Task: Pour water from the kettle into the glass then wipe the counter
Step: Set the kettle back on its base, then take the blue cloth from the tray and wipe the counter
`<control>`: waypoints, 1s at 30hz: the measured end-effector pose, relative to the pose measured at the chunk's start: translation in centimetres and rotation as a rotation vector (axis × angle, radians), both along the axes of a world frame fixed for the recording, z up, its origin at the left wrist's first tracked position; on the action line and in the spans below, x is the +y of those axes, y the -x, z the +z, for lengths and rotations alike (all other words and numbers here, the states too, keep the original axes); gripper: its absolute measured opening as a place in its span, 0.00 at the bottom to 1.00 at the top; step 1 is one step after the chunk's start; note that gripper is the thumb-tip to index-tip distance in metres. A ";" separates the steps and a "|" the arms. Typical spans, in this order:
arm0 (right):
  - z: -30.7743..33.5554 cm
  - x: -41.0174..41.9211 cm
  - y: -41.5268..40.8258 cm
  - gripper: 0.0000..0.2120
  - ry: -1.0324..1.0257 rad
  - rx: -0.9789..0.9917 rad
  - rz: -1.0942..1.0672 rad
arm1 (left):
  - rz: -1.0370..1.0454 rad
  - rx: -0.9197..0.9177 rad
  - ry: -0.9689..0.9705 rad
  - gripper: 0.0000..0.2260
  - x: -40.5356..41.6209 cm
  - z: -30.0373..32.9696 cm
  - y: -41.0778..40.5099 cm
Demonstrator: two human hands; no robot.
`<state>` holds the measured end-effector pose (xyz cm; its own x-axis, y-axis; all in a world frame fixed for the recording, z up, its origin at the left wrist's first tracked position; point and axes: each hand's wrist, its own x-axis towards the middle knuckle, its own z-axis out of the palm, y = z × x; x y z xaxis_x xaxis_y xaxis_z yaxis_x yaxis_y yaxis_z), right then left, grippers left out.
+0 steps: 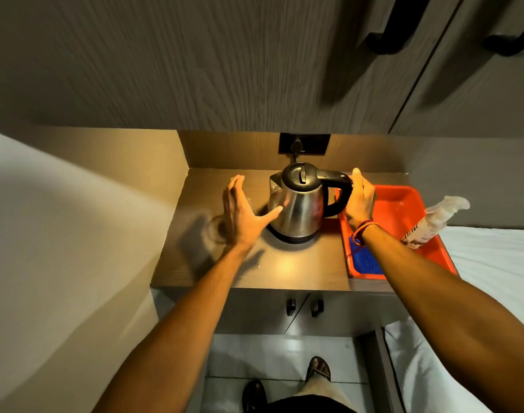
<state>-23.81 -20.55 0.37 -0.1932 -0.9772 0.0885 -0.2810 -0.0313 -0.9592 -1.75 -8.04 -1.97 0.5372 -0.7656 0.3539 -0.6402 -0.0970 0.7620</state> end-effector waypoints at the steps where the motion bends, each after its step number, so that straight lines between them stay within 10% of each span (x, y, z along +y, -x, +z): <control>1: -0.4 0.6 1.0 0.20 -0.005 0.042 -0.006 | -0.019 -0.067 0.055 0.46 0.0 0.4 1.2; 10: -4.4 4.5 10.4 0.13 -0.342 0.765 0.104 | -0.591 -0.400 0.067 0.23 0.7 -1.5 16.2; 17: -4.0 4.5 12.1 0.08 -0.526 0.564 0.115 | -0.813 -0.716 -0.413 0.21 -1.9 -4.3 20.0; 22: -4.0 4.0 11.8 0.04 -0.603 0.327 0.042 | -0.766 -0.572 -0.352 0.17 -2.3 -3.7 19.9; 30: -2.5 3.2 10.4 0.12 -0.525 0.461 0.094 | -0.517 0.068 -0.160 0.17 -1.3 -3.2 18.7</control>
